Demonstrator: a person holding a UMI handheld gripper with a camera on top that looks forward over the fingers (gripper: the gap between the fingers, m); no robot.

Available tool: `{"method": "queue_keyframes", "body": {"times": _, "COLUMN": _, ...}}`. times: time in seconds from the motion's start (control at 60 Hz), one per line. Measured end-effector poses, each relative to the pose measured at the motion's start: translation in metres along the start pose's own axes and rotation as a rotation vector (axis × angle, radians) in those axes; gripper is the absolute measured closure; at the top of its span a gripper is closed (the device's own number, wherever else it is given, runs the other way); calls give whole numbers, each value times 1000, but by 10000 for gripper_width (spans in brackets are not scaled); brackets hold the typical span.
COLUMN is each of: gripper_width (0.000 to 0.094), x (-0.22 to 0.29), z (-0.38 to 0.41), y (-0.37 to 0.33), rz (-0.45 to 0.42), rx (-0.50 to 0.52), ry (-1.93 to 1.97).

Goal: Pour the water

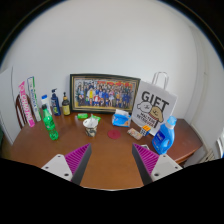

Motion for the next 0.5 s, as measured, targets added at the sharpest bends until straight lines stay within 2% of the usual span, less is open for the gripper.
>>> {"method": "queue_keyframes", "body": {"times": 0.3, "gripper_width": 96, "x": -16, "z": 81, "y": 27, "rz": 41, "rx": 117, "ry": -22}}
{"method": "queue_keyframes", "body": {"times": 0.5, "gripper_width": 94, "x": -24, "z": 181, "y": 60, "rz": -6, "rx": 233, "ry": -24}}
Point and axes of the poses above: the point between the fingertips, and its own axes, seen from behind it with the camera up: z to the left, x up, y forward, the way the camera looks, the point moved 9 cm from there along -y, backward, against the way the camera looks, and after that the axes turned 5 degrees about -z, right-handed, at the moved point
